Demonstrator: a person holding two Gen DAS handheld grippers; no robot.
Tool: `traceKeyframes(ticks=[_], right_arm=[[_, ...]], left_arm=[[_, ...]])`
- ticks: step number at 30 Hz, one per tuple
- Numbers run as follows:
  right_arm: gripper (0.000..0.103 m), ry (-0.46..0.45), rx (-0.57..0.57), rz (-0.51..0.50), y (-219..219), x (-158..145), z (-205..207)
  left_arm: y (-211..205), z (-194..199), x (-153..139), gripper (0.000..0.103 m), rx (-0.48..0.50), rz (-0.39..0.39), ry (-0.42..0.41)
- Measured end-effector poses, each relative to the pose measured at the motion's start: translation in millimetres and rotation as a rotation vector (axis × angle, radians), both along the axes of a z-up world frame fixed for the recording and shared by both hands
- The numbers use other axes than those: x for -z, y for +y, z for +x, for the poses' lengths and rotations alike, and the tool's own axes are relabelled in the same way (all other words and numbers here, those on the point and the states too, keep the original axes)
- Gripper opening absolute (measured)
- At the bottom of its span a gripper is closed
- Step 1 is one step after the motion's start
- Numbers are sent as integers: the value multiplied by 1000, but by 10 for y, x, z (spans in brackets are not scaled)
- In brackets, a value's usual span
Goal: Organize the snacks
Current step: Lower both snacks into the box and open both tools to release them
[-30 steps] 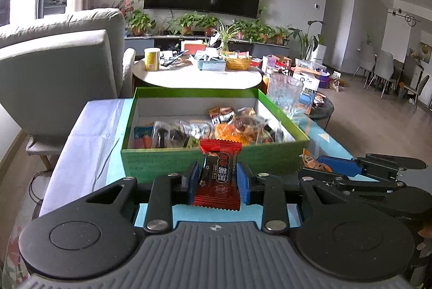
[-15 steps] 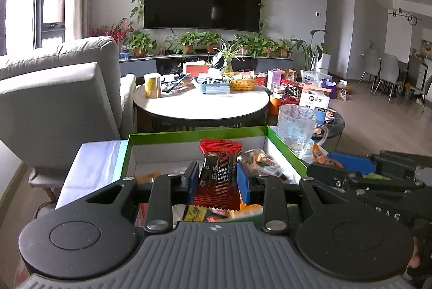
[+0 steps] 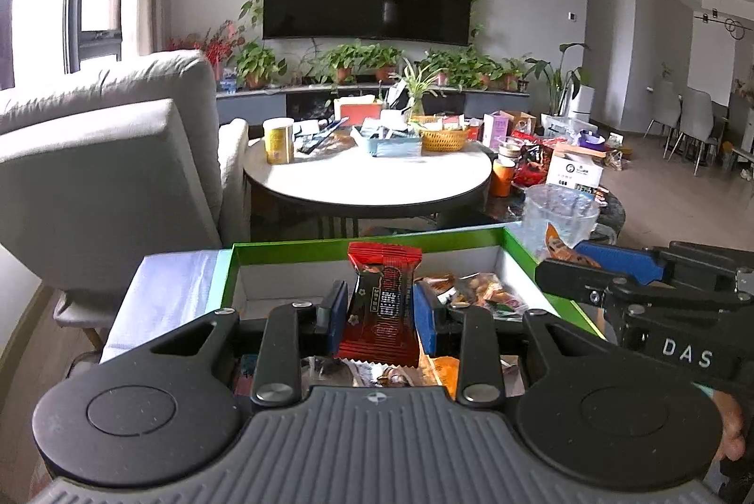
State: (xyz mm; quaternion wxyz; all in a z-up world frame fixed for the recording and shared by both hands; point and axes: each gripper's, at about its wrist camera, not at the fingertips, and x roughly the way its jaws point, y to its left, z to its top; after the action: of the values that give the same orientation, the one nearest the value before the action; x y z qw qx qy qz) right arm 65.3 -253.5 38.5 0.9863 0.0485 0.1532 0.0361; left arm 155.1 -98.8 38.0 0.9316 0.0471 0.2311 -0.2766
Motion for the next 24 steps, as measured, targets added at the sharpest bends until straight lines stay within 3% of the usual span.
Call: traceKeyframes(ticks=[24], right_arm=[[42, 79, -10, 35, -85, 112, 346]], left_arm=[[-96, 349, 228, 29, -28, 22, 65]])
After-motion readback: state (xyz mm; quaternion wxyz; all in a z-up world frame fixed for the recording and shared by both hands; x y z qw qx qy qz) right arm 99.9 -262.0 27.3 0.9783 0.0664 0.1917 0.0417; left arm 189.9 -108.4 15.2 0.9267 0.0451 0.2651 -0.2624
